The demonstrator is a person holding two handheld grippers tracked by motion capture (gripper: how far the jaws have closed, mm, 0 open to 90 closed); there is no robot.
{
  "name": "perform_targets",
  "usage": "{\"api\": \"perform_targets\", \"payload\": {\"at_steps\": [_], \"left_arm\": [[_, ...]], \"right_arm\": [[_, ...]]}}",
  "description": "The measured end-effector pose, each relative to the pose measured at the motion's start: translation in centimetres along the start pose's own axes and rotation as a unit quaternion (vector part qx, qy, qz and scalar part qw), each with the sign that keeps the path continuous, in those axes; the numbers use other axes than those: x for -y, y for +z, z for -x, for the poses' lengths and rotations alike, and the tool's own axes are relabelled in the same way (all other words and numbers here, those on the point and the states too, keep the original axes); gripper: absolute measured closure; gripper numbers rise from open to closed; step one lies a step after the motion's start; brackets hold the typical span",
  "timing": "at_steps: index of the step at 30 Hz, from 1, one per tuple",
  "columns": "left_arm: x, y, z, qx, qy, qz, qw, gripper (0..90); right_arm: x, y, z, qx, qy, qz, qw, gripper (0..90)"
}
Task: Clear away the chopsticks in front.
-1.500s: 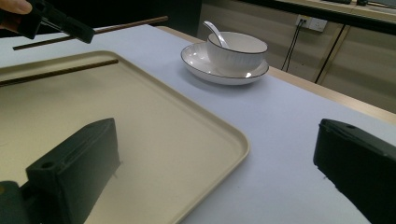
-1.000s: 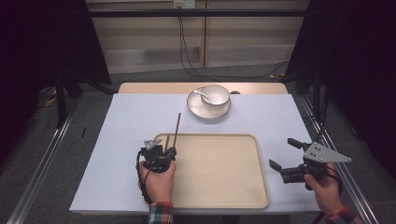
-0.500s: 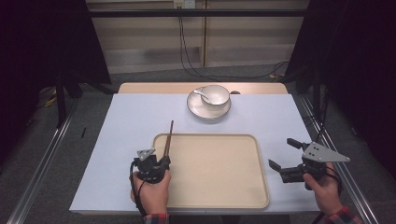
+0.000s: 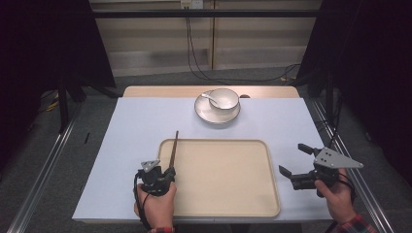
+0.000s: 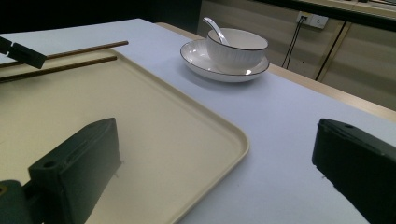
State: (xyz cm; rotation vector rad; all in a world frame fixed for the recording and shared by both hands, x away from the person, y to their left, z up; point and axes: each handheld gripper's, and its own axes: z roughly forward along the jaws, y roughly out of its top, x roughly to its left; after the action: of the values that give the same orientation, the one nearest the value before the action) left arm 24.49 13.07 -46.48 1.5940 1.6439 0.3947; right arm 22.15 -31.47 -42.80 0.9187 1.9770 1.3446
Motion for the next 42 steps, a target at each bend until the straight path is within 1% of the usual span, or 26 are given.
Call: {"api": "perform_targets", "payload": {"at_steps": [1,6,7,12,14,15,16,18,19,20,22,24,27,28,30,31,32,33,34,35,36,37,38,39,41,42], "left_arm": [[0.1,0.0,-0.1,-0.001,-0.004,-0.003,1.0,85.2],[0.4,-0.1,-0.3,-0.01,-0.002,-0.014,0.9998,85.2],[0.5,-0.1,-0.3,-0.007,-0.01,-0.015,0.9998,85.2],[0.7,-0.1,-0.5,-0.015,-0.004,-0.021,0.9997,85.2],[0.8,-0.3,-0.3,-0.013,-0.002,-0.022,0.9997,85.2],[1.0,-0.6,-0.4,-0.014,0.005,-0.02,0.9997,85.2],[1.2,-0.7,-0.3,-0.014,0.0,-0.021,0.9997,85.2],[1.4,-0.8,-0.3,-0.014,0.005,-0.023,0.9996,85.2],[1.7,-0.8,-0.1,-0.005,0.001,-0.03,0.9995,85.2],[1.8,-0.6,-0.1,-0.005,0.005,-0.033,0.9994,85.2],[1.9,-0.5,0.1,0.001,0.0,-0.031,0.9995,85.2],[1.6,-0.3,0.2,-0.014,0.004,-0.029,0.9995,85.0],[1.5,-0.1,0.2,-0.018,0.011,-0.024,0.9995,83.4],[1.4,-0.1,0.4,-0.021,0.017,-0.016,0.9995,76.7],[1.3,0.0,0.4,-0.022,0.015,-0.013,0.9996,72.2],[1.2,0.0,0.4,-0.018,0.014,-0.009,0.9997,72.2],[1.1,0.0,0.5,-0.018,0.017,-0.008,0.9997,69.4],[0.7,0.0,0.7,-0.006,0.016,0.002,0.9999,67.0],[0.5,0.0,0.8,-0.002,0.018,0.009,0.9998,63.6],[0.3,0.0,0.8,-0.002,0.025,0.015,0.9996,60.1],[0.3,0.0,0.8,-0.002,0.025,0.015,0.9996,56.5],[0.1,0.1,0.9,-0.005,0.032,0.027,0.9991,56.5],[-0.1,0.1,0.9,-0.001,0.036,0.037,0.9987,50.2],[-0.4,0.2,0.9,0.005,0.038,0.044,0.9983,48.9],[-0.5,0.2,0.9,0.005,0.044,0.048,0.9979,43.0],[-0.7,0.3,1.0,0.01,0.046,0.051,0.9976,43.0]], "right_arm": [[0.0,0.0,0.0,0.003,0.004,0.0,1.0,0.5],[0.0,0.2,0.0,0.001,0.001,-0.001,1.0,0.5],[-0.1,0.2,0.0,0.003,0.001,-0.001,1.0,0.5],[-0.2,0.5,-0.1,0.0,0.002,0.001,1.0,0.5],[-0.3,0.7,-0.2,0.0,0.001,0.0,1.0,0.5],[-0.2,0.8,-0.3,-0.006,-0.001,-0.003,1.0,0.5],[-0.2,0.8,-0.3,-0.004,-0.005,-0.002,1.0,0.5],[-0.2,0.8,-0.3,-0.005,-0.008,-0.002,1.0,0.5],[-0.3,0.8,-0.3,-0.006,-0.008,0.001,1.0,0.5],[-0.3,0.7,-0.3,-0.002,-0.008,0.001,1.0,0.5],[-0.4,0.7,-0.3,-0.004,-0.007,0.0,1.0,0.5],[-0.4,0.6,-0.2,-0.002,-0.006,0.003,1.0,0.5],[-0.3,0.5,-0.2,-0.001,-0.004,0.001,1.0,0.5],[-0.3,0.4,-0.2,-0.001,-0.003,-0.001,1.0,0.5],[-0.3,0.4,-0.2,0.002,-0.002,0.0,1.0,0.5],[-0.3,0.3,-0.2,0.001,-0.003,-0.001,1.0,0.5],[-0.3,0.3,-0.2,0.003,-0.003,0.0,1.0,0.5],[-0.2,0.1,-0.1,0.002,-0.006,-0.001,1.0,0.5],[-0.2,0.0,-0.2,0.006,-0.002,0.0,1.0,0.5],[-0.2,0.0,-0.1,0.005,-0.003,0.001,1.0,0.5],[-0.2,0.0,-0.1,0.005,-0.003,0.001,1.0,0.5],[-0.2,-0.1,0.0,0.005,-0.004,0.001,1.0,0.5],[-0.1,-0.3,0.0,0.009,-0.002,0.002,1.0,0.5],[-0.1,-0.3,0.1,0.007,0.0,0.001,1.0,0.5],[-0.1,-0.4,0.2,0.011,-0.002,0.001,0.9999,0.5],[-0.1,-0.4,0.2,0.011,-0.002,0.001,0.9999,0.5]]}}
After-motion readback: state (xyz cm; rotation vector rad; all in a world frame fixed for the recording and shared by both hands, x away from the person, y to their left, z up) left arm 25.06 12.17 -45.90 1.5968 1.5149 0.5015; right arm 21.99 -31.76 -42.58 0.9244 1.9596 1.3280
